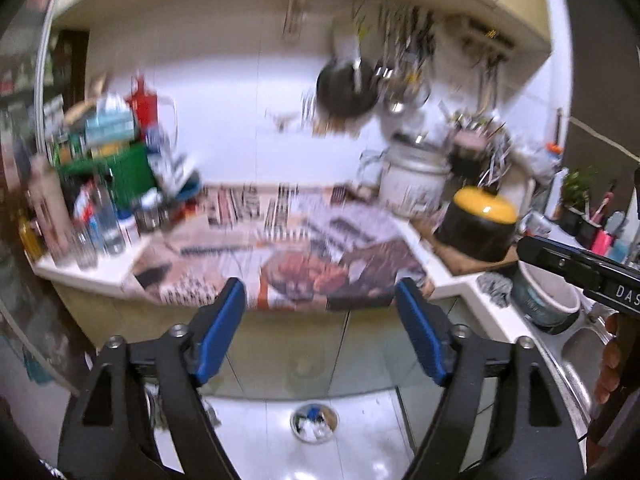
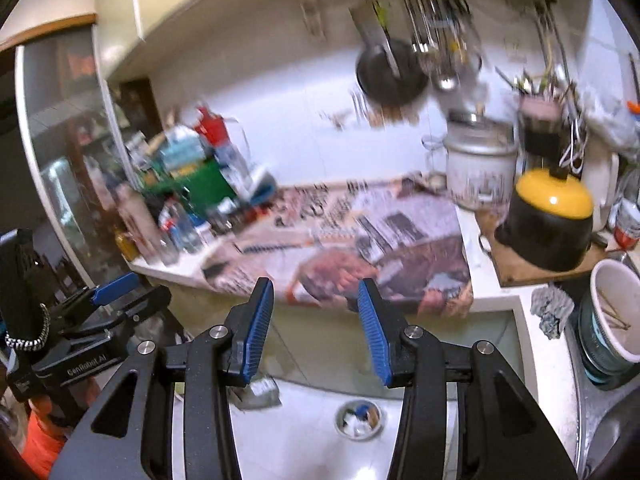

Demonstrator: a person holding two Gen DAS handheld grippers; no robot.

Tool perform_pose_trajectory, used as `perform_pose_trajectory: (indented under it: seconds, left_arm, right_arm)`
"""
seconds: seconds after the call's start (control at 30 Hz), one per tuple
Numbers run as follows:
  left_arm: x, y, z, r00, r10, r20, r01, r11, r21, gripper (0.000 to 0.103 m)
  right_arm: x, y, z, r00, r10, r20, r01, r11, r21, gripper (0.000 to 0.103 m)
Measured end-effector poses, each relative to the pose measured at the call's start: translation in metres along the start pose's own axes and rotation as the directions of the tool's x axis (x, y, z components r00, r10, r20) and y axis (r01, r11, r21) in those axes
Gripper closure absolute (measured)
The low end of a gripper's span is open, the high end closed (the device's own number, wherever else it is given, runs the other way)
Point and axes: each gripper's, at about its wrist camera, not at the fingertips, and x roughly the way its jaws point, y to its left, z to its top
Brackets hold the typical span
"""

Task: Collect trash

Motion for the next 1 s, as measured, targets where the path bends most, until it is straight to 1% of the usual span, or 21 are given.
perform_pose_trajectory:
  seconds: [0.03, 0.07, 0.1, 0.13, 0.17, 0.2, 0.27, 0.3, 0.37, 0.43, 0.63, 0.77, 1.0]
  left_arm:
    - [-0.017, 0.000, 0.002, 1.000, 0.000, 0.027, 0.000, 1.000, 0.007, 0.013]
    - [-0.026, 0.000, 0.001, 0.999, 0.006, 0.044, -0.007, 1.000, 0.014, 0.007]
    - [-0.034, 0.002, 0.001, 0.998, 0.014, 0.059, -0.016, 1.000, 0.021, 0.005]
    - [-0.047, 0.003, 0.000, 0.997, 0.024, 0.079, -0.026, 0.999, 0.030, 0.002]
    - [-0.056, 0.004, -0.001, 0.996, 0.024, 0.087, -0.027, 0.999, 0.036, 0.001]
    - [-0.064, 0.006, -0.002, 0.996, 0.017, 0.091, -0.021, 0.999, 0.042, 0.001]
    - [-0.077, 0.007, -0.005, 0.996, 0.003, 0.090, -0.007, 0.999, 0.049, 0.001]
    - [-0.082, 0.009, -0.007, 0.996, -0.002, 0.089, -0.003, 0.999, 0.050, 0.001]
    - [-0.093, 0.013, -0.011, 0.996, -0.009, 0.086, 0.004, 0.999, 0.048, 0.001]
    - [-0.102, 0.018, -0.016, 0.997, -0.018, 0.081, 0.015, 0.999, 0.040, 0.001]
    - [-0.120, 0.027, -0.029, 0.997, -0.035, 0.063, 0.033, 0.999, 0.023, 0.001]
    - [-0.126, 0.032, -0.032, 0.997, -0.040, 0.059, 0.039, 0.999, 0.013, 0.001]
    - [-0.131, 0.033, -0.036, 0.997, -0.044, 0.061, 0.044, 0.999, 0.009, 0.001]
  right_arm:
    - [-0.010, 0.007, 0.000, 1.000, -0.005, 0.018, 0.005, 1.000, -0.003, 0.063]
    - [-0.015, 0.012, 0.001, 0.999, -0.009, 0.032, 0.010, 1.000, -0.008, 0.058]
    - [-0.025, 0.022, -0.001, 0.999, -0.015, 0.052, 0.016, 1.000, -0.014, 0.054]
    - [-0.036, 0.027, -0.001, 0.997, -0.022, 0.069, 0.023, 1.000, -0.019, 0.044]
    - [-0.044, 0.033, -0.003, 0.996, -0.030, 0.086, 0.032, 0.999, -0.025, 0.039]
    - [-0.049, 0.038, -0.004, 0.994, -0.038, 0.099, 0.041, 0.999, -0.033, 0.037]
    - [-0.056, 0.047, -0.006, 0.992, -0.052, 0.112, 0.057, 0.997, -0.046, 0.028]
    - [-0.059, 0.054, -0.009, 0.991, -0.064, 0.118, 0.071, 0.996, -0.053, 0.025]
    - [-0.068, 0.062, -0.013, 0.989, -0.078, 0.126, 0.085, 0.995, -0.054, 0.013]
    - [-0.072, 0.069, -0.018, 0.987, -0.088, 0.131, 0.095, 0.994, -0.049, 0.006]
    - [-0.079, 0.084, -0.030, 0.987, -0.112, 0.111, 0.119, 0.991, -0.056, 0.005]
    - [-0.082, 0.089, -0.036, 0.989, -0.111, 0.096, 0.116, 0.992, -0.053, 0.005]
    - [-0.084, 0.090, -0.038, 0.991, -0.107, 0.087, 0.112, 0.992, -0.056, 0.005]
